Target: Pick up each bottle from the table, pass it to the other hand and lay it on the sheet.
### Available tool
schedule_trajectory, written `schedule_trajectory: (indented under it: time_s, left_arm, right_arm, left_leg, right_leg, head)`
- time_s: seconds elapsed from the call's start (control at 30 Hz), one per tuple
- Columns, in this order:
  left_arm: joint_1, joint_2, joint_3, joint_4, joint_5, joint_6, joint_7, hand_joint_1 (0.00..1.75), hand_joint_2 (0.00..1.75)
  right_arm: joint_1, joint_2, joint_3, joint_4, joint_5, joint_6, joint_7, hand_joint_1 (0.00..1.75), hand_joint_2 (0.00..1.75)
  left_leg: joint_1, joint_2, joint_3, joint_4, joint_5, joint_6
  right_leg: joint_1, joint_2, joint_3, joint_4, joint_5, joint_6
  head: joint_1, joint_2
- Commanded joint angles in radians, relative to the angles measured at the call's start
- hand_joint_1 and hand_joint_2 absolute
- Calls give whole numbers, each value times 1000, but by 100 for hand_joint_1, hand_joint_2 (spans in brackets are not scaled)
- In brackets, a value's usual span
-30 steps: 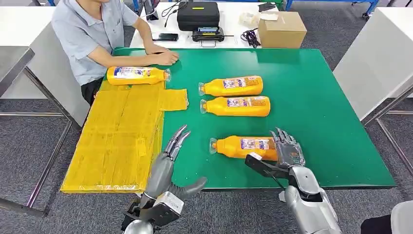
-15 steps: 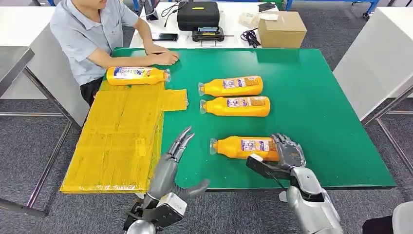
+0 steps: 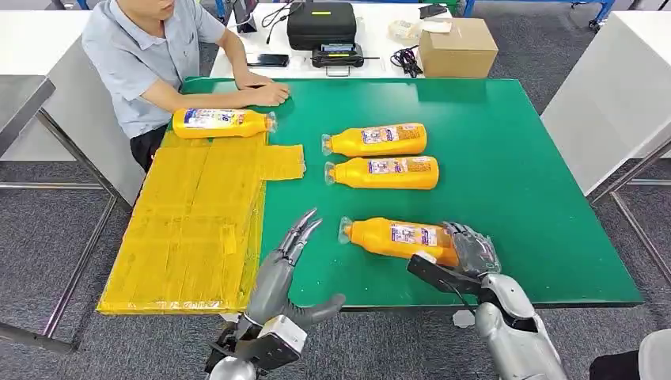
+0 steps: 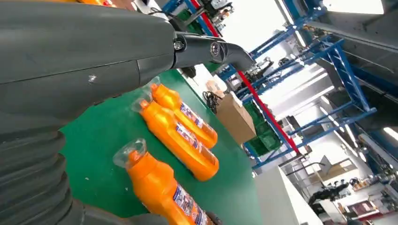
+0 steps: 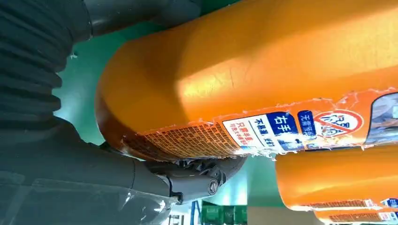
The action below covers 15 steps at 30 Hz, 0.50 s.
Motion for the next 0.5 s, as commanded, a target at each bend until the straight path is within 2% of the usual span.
schedule_trajectory:
  time_s: [0.03, 0.17, 0.27, 0.37, 0.5]
  left_arm:
    - [-34, -13, 19, 55, 103, 48, -23, 0, 175]
    - [-29, -67, 105, 77, 428, -10, -12, 0, 175]
    - [-25, -72, 141, 125, 580, 15, -56, 0, 175]
    - [-33, -59, 131, 179, 646, -24, -24, 0, 175]
    - [-36, -60, 129, 194, 648, -25, -26, 0, 175]
  right_arm:
    - [67, 61, -14, -26, -118, -4, -60, 175, 175]
    - [100, 137, -60, -144, -261, 9, -115, 175, 175]
    - [124, 177, -77, -235, -388, 56, -169, 175, 175]
    - [138, 187, -72, -287, -467, 97, -184, 175, 175]
    - [141, 187, -69, -294, -468, 97, -183, 175, 175]
  left_leg:
    - [2, -2, 2, -1, 0, -2]
    - [2, 0, 0, 0, 0, -2]
    - [1, 1, -1, -1, 0, -2]
    - [1, 0, -3, -1, 0, -2]
    - [2, 0, -3, -1, 0, -3]
  right_leg:
    - [2, -3, 3, -2, 0, -3]
    - [2, 0, 1, -1, 0, -3]
    - [1, 0, -1, 0, 0, -2]
    - [1, -1, -3, 1, 0, -2]
    - [2, -1, -2, 0, -1, -3]
  head:
    - [0, 0]
    - [0, 0]
    - [0, 0]
    - [0, 0]
    - [-1, 0]
